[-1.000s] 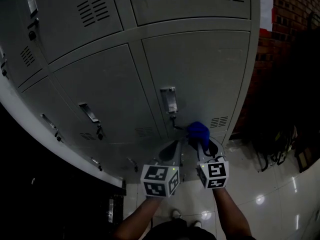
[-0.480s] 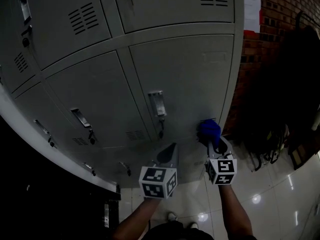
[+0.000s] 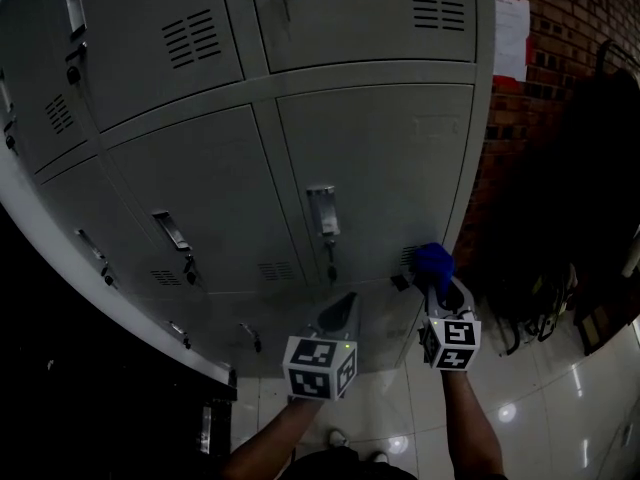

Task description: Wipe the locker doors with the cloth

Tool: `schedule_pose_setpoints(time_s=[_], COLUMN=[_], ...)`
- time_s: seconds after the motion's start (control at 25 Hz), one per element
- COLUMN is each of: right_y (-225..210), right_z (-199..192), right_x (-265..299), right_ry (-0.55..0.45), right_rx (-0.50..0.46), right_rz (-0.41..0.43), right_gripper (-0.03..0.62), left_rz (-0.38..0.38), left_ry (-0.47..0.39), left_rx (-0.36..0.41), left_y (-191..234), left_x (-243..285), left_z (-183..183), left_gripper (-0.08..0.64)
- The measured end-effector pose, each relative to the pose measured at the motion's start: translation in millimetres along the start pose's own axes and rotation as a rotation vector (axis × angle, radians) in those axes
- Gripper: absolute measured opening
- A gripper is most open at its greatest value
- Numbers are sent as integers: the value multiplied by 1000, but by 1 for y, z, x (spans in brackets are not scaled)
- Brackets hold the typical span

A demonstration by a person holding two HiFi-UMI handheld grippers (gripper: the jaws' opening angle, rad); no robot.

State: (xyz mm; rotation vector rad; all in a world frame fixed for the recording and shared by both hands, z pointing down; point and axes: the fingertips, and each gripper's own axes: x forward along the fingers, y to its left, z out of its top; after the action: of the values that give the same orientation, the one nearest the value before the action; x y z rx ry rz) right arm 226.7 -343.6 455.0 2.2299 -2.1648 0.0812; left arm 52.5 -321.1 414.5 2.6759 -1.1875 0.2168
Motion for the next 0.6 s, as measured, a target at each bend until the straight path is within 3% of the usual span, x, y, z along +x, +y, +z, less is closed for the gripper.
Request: schedule_pose_setpoints(time_s=[0.24, 0.6], right_y=[26, 102], right_z=[17, 34], right_x=[-20, -75], right_ry=[-20, -28], right_rx=[-10, 5], right_rz=[56, 213], right_gripper=[80, 81], left_rz=[18, 70], left_ry=[-16, -50], left_rx=[-1, -2], left_y=[-2, -14], left_x=[-11, -37], left_z=[1, -8], left_gripper=[3, 3])
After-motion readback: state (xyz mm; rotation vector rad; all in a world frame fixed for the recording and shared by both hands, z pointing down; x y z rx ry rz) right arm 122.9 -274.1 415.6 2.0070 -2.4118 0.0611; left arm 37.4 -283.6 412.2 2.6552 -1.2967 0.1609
